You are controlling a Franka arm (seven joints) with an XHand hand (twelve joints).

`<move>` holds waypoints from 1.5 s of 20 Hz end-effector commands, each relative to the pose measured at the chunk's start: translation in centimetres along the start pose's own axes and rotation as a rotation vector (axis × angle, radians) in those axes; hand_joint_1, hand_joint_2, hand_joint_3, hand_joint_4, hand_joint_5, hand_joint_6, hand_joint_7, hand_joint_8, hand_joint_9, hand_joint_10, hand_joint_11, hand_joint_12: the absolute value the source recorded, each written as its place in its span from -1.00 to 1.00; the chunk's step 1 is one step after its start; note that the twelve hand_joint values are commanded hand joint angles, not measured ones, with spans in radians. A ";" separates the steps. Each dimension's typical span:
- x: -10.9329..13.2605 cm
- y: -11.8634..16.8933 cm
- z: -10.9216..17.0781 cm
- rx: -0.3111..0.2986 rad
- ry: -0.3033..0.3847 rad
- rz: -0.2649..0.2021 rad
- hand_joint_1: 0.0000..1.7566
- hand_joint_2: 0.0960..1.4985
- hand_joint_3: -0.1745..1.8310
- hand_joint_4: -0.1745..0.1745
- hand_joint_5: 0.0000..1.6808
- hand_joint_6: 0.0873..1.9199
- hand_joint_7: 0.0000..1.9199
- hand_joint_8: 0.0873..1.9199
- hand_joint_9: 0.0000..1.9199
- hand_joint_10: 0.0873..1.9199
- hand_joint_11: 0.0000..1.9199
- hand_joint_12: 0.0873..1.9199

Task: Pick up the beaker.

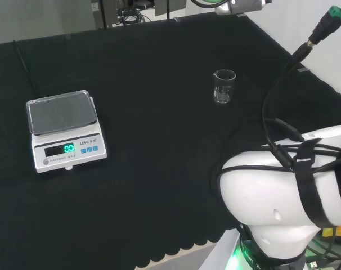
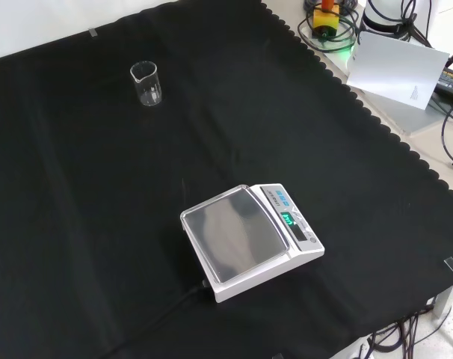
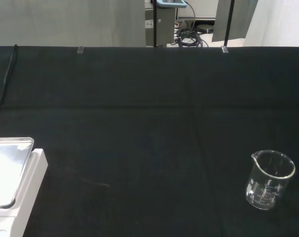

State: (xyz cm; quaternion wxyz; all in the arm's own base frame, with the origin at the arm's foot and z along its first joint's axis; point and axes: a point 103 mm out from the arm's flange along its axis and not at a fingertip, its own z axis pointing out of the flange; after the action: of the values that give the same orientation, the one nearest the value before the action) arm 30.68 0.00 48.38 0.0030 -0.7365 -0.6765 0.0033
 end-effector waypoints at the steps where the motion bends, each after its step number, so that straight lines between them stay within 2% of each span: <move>1: 0.3 0.0 -0.1 -0.013 -0.014 0.001 -0.40 -0.23 -0.43 0.04 -0.92 -1.00 -0.97 -0.28 -0.81 -0.21 -0.93 0.36; 4: 0.3 0.2 0.0 -0.003 -0.012 0.000 -0.45 -0.19 -0.48 0.04 -0.94 -1.00 -1.00 -0.32 -0.89 -0.18 -0.99 0.34; 8: 0.1 0.7 0.3 -0.001 -0.015 0.010 -0.46 -0.18 -0.49 0.04 -0.95 -1.00 -1.00 -0.33 -0.90 -0.18 -1.00 0.34; 10: -0.4 1.5 1.1 0.021 0.004 0.020 -0.46 -0.18 -0.50 0.04 -0.95 -1.00 -1.00 -0.33 -0.90 -0.18 -1.00 0.34; 15: -3.1 5.5 5.7 0.063 0.032 0.061 -0.46 -0.18 -0.50 0.05 -0.95 -1.00 -1.00 -0.33 -0.90 -0.18 -1.00 0.34; 19: -5.3 8.1 10.2 0.078 0.110 0.090 -0.46 -0.18 -0.51 0.04 -0.96 -1.00 -1.00 -0.34 -0.91 -0.18 -1.00 0.33; 30: -11.2 13.1 18.7 0.102 0.158 0.183 -0.45 -0.16 -0.55 0.05 -0.99 -1.00 -1.00 -0.40 -0.95 -0.17 -1.00 0.26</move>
State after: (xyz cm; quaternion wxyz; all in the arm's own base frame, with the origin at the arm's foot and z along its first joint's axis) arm 39.42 -6.13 37.19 0.0703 -0.7648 -0.6404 -0.0053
